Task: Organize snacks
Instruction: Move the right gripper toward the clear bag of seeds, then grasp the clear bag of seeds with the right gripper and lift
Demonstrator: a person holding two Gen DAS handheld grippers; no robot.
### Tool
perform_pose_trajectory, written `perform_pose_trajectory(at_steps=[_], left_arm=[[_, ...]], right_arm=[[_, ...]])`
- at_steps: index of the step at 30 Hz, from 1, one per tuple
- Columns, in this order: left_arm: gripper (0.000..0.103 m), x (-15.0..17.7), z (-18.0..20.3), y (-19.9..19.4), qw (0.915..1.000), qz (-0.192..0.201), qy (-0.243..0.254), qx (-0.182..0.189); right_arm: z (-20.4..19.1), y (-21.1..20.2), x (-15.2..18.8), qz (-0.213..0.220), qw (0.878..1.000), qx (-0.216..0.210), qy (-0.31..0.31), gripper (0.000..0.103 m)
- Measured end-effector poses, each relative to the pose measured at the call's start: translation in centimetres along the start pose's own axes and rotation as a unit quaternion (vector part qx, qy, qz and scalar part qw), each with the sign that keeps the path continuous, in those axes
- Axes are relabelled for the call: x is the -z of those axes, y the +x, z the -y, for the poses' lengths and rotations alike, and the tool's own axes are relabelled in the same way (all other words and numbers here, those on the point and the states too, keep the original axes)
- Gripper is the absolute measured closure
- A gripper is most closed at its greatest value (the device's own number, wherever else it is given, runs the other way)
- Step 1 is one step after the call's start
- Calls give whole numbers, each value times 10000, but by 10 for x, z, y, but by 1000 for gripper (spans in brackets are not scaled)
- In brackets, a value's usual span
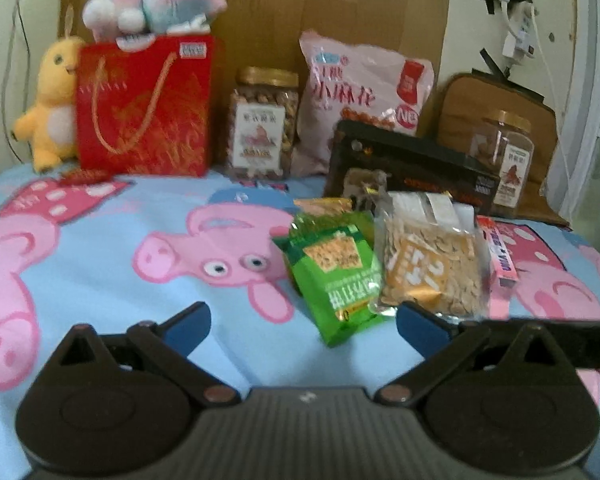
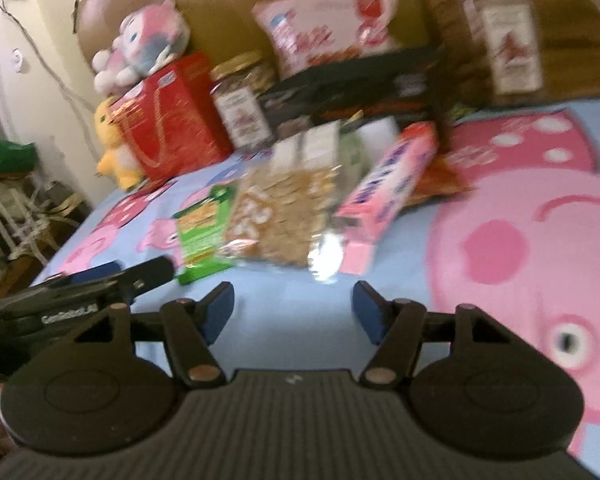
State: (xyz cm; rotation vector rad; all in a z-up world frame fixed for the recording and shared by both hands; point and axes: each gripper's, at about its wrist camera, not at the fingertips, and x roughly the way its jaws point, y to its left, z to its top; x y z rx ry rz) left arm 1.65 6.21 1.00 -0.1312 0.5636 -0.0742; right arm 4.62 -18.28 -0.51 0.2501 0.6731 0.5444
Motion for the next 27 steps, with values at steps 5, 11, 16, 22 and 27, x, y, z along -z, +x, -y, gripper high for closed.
perform_pose_trajectory(at_steps=[5, 11, 16, 22, 27], left_arm=[[3, 1, -6, 0, 9997, 0, -213, 126], [3, 1, -8, -3, 9993, 97, -307, 184], [8, 1, -8, -2, 9991, 104, -359, 177], [9, 1, -9, -2, 9992, 80, -351, 158], [9, 1, -10, -3, 9991, 97, -380, 159]], right_arm=[[1, 12, -12, 17, 10000, 60, -2, 35], [10, 21, -20, 174, 9995, 241, 123, 34], [6, 26, -20, 171, 9995, 259, 52, 34], [0, 26, -21, 72, 10000, 24, -48, 69], [-5, 12, -13, 96, 9998, 22, -197, 76]])
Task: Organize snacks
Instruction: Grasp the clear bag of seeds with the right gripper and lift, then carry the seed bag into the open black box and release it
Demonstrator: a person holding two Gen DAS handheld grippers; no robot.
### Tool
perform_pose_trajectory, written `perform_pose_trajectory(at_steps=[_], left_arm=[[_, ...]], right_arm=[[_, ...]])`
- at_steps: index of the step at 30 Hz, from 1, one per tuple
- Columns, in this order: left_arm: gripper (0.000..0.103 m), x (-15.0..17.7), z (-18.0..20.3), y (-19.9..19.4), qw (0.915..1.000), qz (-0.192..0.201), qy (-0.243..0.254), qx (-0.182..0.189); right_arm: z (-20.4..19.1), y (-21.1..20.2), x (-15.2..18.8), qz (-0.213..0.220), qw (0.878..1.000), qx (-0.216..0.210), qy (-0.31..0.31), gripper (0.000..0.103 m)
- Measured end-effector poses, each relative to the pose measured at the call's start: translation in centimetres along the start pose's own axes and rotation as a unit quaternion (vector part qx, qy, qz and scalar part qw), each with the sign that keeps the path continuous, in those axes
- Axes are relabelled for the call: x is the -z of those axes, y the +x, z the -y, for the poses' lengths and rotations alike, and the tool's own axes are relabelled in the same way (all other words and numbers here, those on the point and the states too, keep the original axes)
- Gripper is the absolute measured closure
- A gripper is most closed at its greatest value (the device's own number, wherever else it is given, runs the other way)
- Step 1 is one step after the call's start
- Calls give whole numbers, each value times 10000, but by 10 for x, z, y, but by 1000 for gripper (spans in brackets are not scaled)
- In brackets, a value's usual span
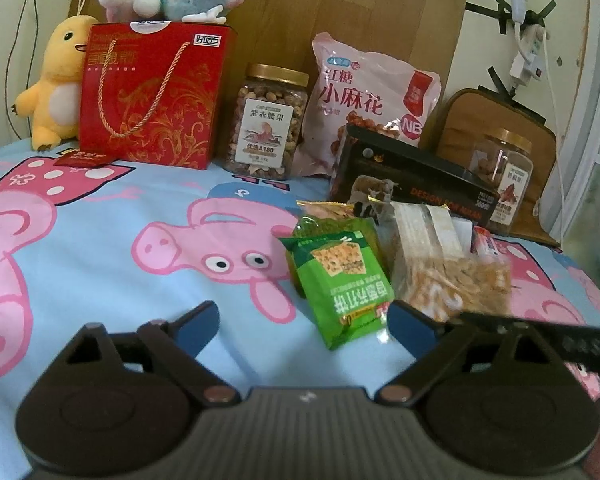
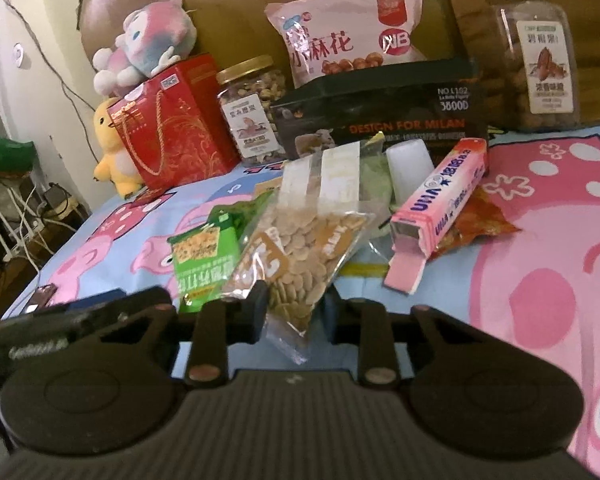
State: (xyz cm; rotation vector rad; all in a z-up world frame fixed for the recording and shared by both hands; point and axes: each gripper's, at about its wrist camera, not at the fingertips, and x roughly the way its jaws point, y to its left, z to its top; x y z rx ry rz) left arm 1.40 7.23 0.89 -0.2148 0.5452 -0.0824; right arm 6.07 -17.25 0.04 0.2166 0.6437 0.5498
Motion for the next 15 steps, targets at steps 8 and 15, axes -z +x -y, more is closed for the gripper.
perform_pose_trajectory(at_steps=[8, 15], left_arm=[[9, 1, -1, -4, 9999, 111, 20, 92], [21, -2, -8, -5, 9982, -45, -128, 582]], right_arm=[[7, -37, 22, -297, 9973, -670, -98, 79], [14, -50, 39, -481, 9952, -849, -58, 68]])
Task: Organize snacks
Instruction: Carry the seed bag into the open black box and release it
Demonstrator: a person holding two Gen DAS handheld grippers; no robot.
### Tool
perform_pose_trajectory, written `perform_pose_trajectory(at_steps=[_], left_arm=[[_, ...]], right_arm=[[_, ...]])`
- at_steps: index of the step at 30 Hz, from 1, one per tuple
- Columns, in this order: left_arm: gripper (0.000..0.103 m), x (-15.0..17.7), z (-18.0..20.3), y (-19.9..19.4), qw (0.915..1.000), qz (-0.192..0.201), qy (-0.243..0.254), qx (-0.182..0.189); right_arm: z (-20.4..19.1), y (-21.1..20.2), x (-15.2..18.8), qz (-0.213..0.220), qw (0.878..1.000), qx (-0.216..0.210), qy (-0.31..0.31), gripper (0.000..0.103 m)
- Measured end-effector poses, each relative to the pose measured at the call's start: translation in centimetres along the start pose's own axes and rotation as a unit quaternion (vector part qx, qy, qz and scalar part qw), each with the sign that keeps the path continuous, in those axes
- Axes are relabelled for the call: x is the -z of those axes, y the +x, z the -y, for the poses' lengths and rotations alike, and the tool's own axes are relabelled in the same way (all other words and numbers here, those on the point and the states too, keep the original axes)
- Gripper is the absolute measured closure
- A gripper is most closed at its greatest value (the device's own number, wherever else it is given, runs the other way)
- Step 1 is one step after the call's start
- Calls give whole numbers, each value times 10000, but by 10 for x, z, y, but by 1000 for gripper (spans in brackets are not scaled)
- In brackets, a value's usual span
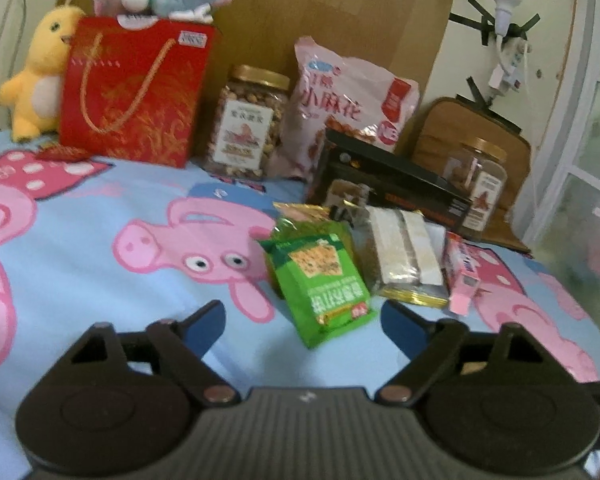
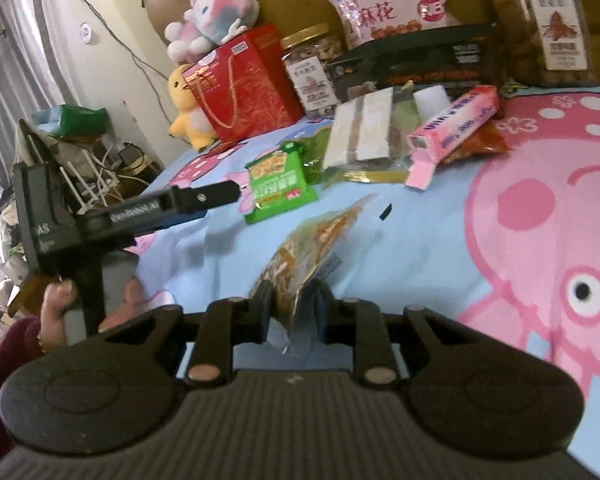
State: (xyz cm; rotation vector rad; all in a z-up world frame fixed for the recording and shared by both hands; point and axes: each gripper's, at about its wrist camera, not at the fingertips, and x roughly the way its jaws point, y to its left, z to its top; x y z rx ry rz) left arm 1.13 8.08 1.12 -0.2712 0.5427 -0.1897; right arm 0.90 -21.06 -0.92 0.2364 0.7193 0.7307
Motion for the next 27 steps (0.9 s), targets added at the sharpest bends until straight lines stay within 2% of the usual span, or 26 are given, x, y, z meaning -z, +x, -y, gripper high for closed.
perform_pose_trajectory(at_steps=[1, 3, 5, 8, 10, 13, 15, 17, 19, 20, 23, 27], left_arm=[[24, 0, 0, 0, 10000, -49, -15, 59], [31, 0, 2, -1, 9995, -166, -55, 256], [38, 0, 7, -1, 9974, -340, -136, 613], [38, 0, 23, 2, 9924, -670, -21, 1029], [38, 2, 34, 7, 9874, -979, 96, 1240], [38, 10, 48, 16, 9810, -1389, 219, 1333], [37, 14, 56, 15, 9826, -1317, 373, 1257], [36, 17, 62, 15, 9841, -1254, 431, 1178], [41, 18, 64, 14, 9835, -1263, 422, 1224], [44, 17, 64, 13, 9846, -1237, 405, 1168], [53, 12, 59, 11, 9856, -1177, 247, 1188], [54, -6, 58, 9, 9872, -1013, 194, 1219]], right_arm=[[2, 0, 0, 64, 9999, 114, 46, 58], [2, -2, 0, 145, 9996, 236, 40, 56], [0, -2, 1, 169, 9994, 310, -70, 54], [-3, -1, 3, 183, 9989, 364, -245, 52], [-4, -2, 5, 184, 9986, 338, -349, 47], [-8, -2, 9, 161, 9974, 333, -625, 41], [-13, -1, 12, 175, 9955, 395, -838, 39], [-17, 0, 15, 192, 9939, 467, -983, 44], [-21, 2, 16, 152, 9940, 305, -1039, 64], [-23, 3, 16, 142, 9944, 202, -1031, 69], [-31, 6, 17, 273, 9904, 412, -1288, 71], [-33, 4, 5, 485, 9890, 446, -1322, 78]])
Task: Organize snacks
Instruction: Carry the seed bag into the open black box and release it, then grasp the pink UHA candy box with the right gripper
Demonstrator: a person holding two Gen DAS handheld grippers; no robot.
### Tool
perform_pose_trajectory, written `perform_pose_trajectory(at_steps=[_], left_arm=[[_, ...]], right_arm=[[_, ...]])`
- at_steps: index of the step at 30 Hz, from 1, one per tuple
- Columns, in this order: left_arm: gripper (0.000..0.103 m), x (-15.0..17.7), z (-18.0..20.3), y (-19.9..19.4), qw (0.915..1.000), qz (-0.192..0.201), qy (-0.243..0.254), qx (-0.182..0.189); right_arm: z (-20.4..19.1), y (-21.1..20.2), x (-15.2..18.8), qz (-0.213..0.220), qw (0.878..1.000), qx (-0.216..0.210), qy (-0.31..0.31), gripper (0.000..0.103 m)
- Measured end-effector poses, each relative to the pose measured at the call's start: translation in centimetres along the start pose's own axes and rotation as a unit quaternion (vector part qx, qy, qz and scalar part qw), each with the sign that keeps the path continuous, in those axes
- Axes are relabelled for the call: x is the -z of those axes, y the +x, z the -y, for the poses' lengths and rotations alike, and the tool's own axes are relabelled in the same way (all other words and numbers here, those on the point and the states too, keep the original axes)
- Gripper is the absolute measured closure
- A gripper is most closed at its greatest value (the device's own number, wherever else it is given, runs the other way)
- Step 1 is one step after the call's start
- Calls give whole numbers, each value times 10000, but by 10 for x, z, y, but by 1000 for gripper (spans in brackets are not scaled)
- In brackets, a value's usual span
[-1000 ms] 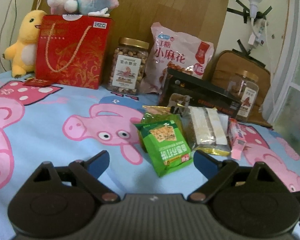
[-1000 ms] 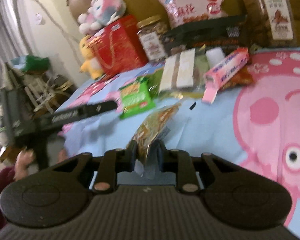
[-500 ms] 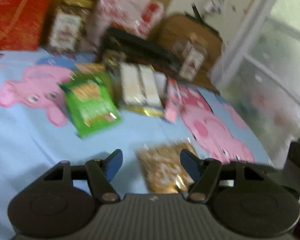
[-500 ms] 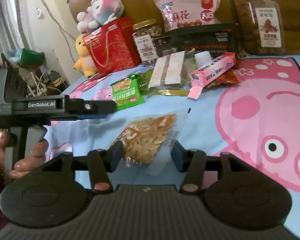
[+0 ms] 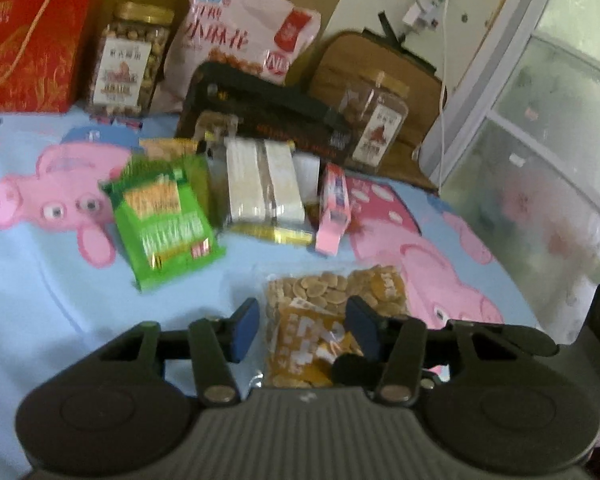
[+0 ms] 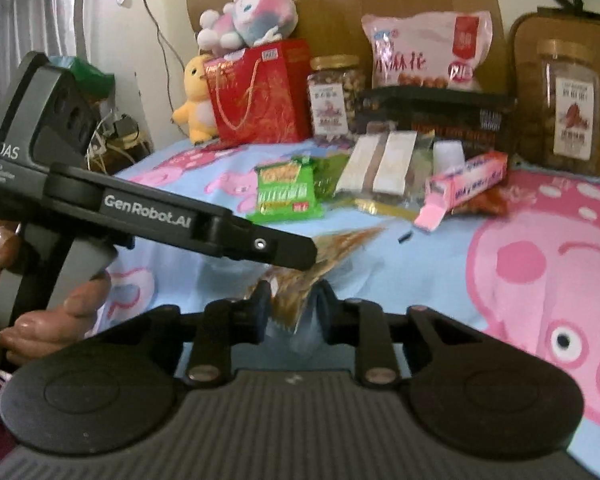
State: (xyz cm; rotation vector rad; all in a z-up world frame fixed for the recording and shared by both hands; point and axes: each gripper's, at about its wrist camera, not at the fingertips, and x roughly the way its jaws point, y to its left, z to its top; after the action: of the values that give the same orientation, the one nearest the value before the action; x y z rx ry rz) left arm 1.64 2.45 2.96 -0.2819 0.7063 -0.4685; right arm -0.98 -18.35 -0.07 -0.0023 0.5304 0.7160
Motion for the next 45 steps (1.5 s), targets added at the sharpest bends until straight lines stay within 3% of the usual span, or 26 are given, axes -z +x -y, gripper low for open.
perform_pose_trajectory(at_steps=[9, 15, 17, 21, 26, 28, 32, 34, 38, 40, 43, 45], left_arm=[[54, -82, 3, 18, 9990, 368, 240, -81], [58, -152, 3, 65, 9979, 461, 339, -303], [58, -169, 1, 83, 9970, 536, 366, -415], [58, -195, -10, 116, 9961, 567, 255, -628], [54, -209, -24, 145, 9930, 517, 168, -1050], [54, -212, -32, 149, 9924, 478, 86, -1130], [50, -208, -39, 148, 9891, 483, 254, -1367], [50, -203, -38, 151, 9866, 382, 439, -1524], [50, -190, -23, 159, 9772, 182, 972, -1876], [51, -184, -15, 165, 9752, -122, 1053, -1941], [51, -180, -7, 164, 9752, -213, 859, -2030], [51, -181, -9, 162, 9813, -432, 478, -1816]], right_arm=[[24, 11, -57, 509, 9987, -35, 86, 78], [66, 38, -108, 776, 9966, 84, 247, 79], [84, 51, -124, 802, 9958, 217, 375, 80], [117, 81, -143, 728, 9944, 89, 756, 84], [144, 108, -153, 741, 9911, 202, 1086, 76], [153, 117, -158, 696, 9899, 516, 1123, 65], [162, 122, -161, 763, 9838, 1222, 1071, 58], [169, 112, -159, 885, 9811, 1249, 1182, 49], [174, 109, -152, 851, 9807, 1248, 1241, 46], [172, 109, -149, 840, 9813, 1340, 1101, 45], [170, 109, -149, 832, 9827, 1396, 886, 45], [168, 114, -153, 736, 9838, 1486, 681, 45]])
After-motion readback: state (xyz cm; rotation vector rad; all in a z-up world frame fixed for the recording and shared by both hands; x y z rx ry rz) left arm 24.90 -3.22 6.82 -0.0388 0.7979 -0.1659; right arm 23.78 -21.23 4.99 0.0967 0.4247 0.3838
